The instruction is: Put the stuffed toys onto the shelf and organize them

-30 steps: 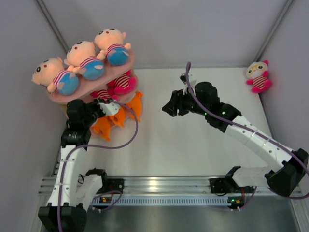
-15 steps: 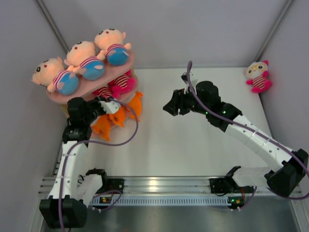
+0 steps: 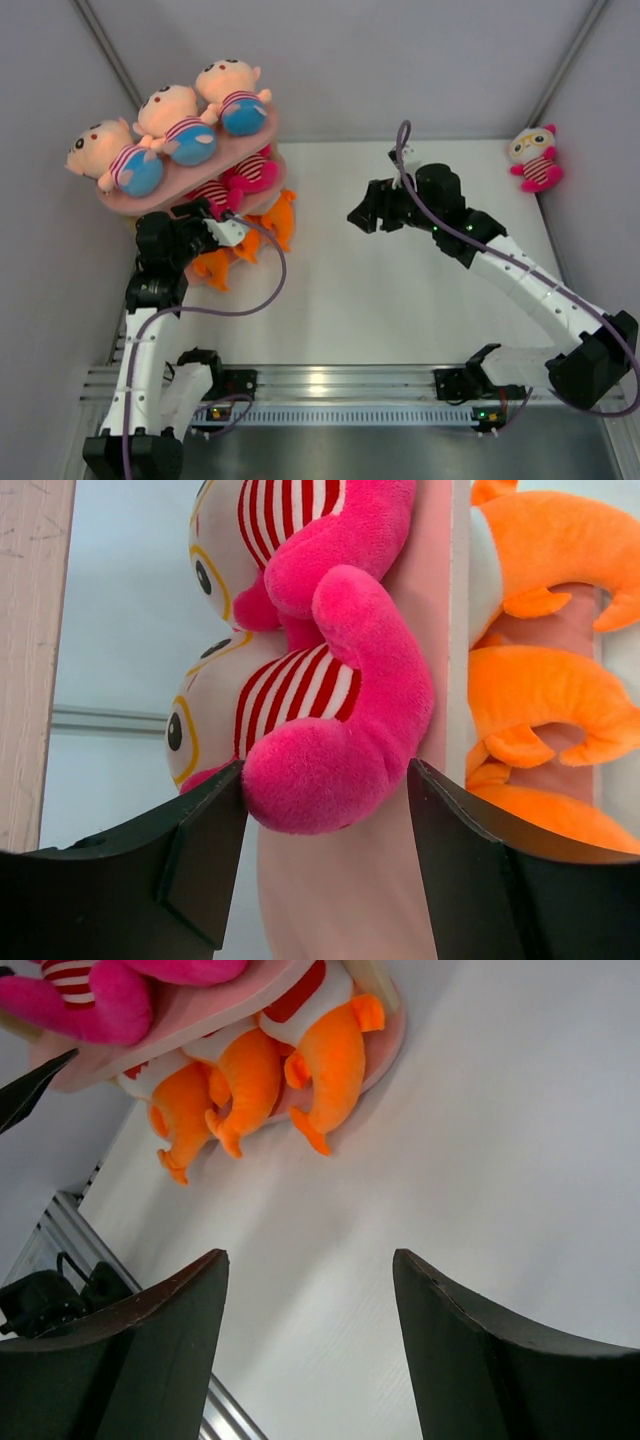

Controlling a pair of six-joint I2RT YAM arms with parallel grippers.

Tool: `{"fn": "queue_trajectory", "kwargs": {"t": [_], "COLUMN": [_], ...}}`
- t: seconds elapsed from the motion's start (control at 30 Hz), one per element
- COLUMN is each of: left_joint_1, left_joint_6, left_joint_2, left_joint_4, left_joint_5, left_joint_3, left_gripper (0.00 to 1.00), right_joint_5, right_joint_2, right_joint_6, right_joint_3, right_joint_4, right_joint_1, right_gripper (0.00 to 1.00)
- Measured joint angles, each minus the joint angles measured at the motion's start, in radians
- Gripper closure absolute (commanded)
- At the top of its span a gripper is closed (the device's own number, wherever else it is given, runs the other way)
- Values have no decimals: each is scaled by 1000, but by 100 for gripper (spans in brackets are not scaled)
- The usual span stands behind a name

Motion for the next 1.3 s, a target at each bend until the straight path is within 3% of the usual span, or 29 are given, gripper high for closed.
{"fn": "queue_trajectory", "kwargs": {"t": [0.17, 0.33, 0.53, 0.67, 0.73, 1.03, 1.17, 1.3], "left_joint_1": [0, 0, 0, 0, 0, 0, 0, 0], "left_joint_6": [-13, -40, -116, -154, -169, -257, -285, -319], "left_joint_2": [-76, -150, -245, -293, -309, -275, -249, -196], "left_joint_4": [-90, -223, -370, -435, -454, -501, -513, -522], "left_joint_5": [10, 45, 92, 109, 120, 142, 141, 141], "left_joint_3": [2, 40, 88, 81, 69, 57, 57, 74], "left_gripper": [24, 22, 22, 22, 21, 21, 22, 22], "right_joint_5": [12, 201, 453, 562, 613, 579, 513, 460], "right_joint_2": [3, 76, 490, 791, 888, 1063, 1207, 1292], "right_joint_6": [-11, -64, -172, -237, -262, -351, -426, -481], "right_joint_3": [-39, 6, 447, 784, 864, 935, 1068, 1092], "right_joint_4": [-30, -38, -39, -107, -126, -103, -106, -80], "right_joint_1": [-193, -498, -732, -812, -842, -976, -986, -980], "right_gripper": [27, 22, 21, 21, 20, 19, 17, 20]}}
